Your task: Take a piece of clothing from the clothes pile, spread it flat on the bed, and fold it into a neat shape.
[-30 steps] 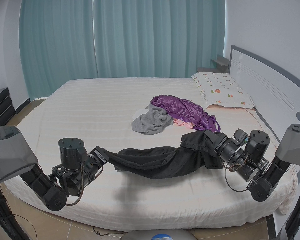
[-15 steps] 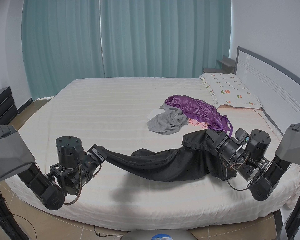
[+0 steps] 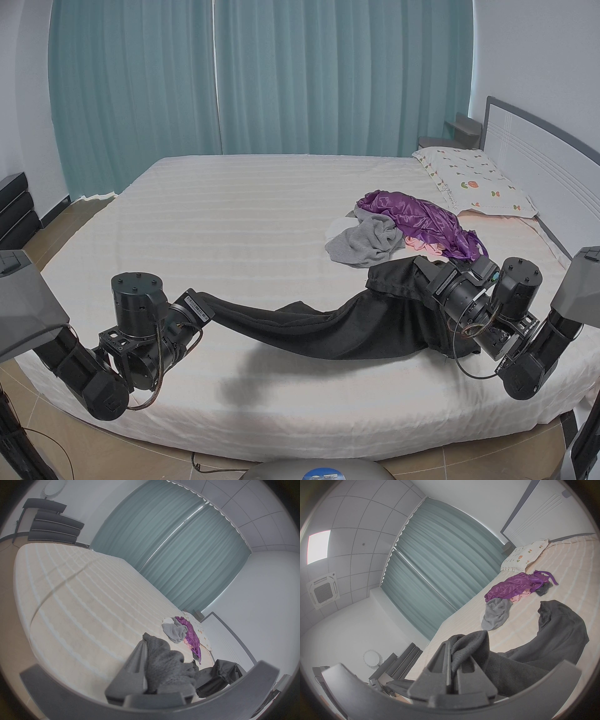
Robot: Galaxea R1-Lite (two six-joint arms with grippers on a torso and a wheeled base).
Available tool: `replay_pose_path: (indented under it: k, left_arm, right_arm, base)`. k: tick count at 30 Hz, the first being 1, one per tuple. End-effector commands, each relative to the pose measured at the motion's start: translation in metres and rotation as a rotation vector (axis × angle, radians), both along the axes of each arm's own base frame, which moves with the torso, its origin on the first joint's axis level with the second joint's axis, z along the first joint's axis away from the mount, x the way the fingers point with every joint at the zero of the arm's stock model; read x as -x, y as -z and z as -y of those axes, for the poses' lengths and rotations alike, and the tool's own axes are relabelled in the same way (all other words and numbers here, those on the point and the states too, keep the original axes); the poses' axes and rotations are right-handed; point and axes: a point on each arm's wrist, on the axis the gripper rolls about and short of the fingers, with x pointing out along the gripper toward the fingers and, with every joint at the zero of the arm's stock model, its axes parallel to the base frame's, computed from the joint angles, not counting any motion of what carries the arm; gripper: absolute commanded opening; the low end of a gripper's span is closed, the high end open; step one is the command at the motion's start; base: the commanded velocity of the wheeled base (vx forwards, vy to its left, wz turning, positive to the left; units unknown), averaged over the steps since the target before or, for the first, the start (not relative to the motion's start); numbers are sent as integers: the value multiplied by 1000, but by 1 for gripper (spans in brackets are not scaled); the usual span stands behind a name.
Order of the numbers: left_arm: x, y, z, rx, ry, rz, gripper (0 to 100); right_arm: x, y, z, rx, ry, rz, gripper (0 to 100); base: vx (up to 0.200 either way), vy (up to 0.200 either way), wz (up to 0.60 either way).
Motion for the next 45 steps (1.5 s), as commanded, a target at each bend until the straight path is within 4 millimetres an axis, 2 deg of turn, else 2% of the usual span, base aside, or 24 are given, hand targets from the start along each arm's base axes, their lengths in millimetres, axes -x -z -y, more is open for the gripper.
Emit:
replay_pose_path:
  k: [1, 33, 45]
  left_arm:
    - [0, -1, 0, 2, 1, 2, 0]
    - [0, 0, 0, 2, -1, -1, 0]
    - [2, 1, 2, -2, 7, -5, 0]
  right_arm:
    - [0, -1, 0, -5, 1, 10, 0]
    - [-2, 0, 4, -2, 11, 8, 0]
    - [3, -2, 4, 8, 5, 12, 0]
  base:
    - [0, 200, 0]
    - [0, 200, 0]
    - [0, 0, 0]
